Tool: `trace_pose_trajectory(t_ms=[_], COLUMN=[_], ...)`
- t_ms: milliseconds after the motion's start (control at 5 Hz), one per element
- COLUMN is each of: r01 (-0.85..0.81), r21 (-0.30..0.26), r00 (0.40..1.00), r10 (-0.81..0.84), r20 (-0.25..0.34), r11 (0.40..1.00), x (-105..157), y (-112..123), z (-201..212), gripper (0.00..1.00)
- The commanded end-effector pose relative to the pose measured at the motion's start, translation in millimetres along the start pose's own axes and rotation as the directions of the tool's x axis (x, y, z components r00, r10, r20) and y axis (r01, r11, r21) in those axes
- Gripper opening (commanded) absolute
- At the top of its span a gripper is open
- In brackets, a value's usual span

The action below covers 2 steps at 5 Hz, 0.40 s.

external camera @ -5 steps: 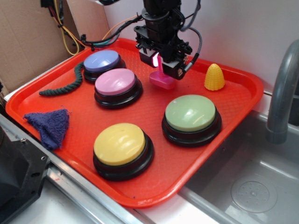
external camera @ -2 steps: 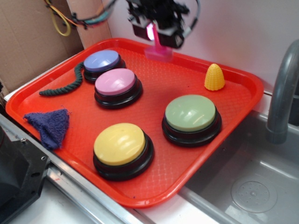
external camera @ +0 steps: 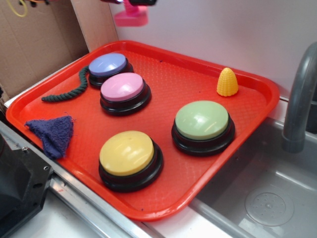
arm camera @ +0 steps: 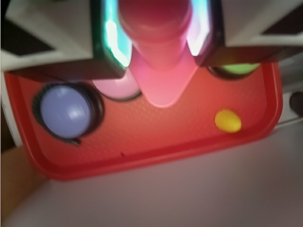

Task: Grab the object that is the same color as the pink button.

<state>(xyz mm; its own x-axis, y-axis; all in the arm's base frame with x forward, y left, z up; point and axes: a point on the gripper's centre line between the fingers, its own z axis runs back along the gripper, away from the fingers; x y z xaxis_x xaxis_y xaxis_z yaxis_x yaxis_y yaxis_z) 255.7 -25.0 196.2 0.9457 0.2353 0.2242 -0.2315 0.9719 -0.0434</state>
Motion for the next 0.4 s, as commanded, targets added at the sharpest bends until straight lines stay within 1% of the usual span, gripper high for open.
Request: trace_pose_trajectory(t_ms=[0,200], r01=[-0.08,-0.11], r21=[0.02,0.065], r00=[0.996,0.994], r10=[0.079,0.11], r20=[0.045,0.007], r11=[0.997,0.992], x=[-28,-39], y=[16,21], z=[23,28], gripper=[0.0,0.0])
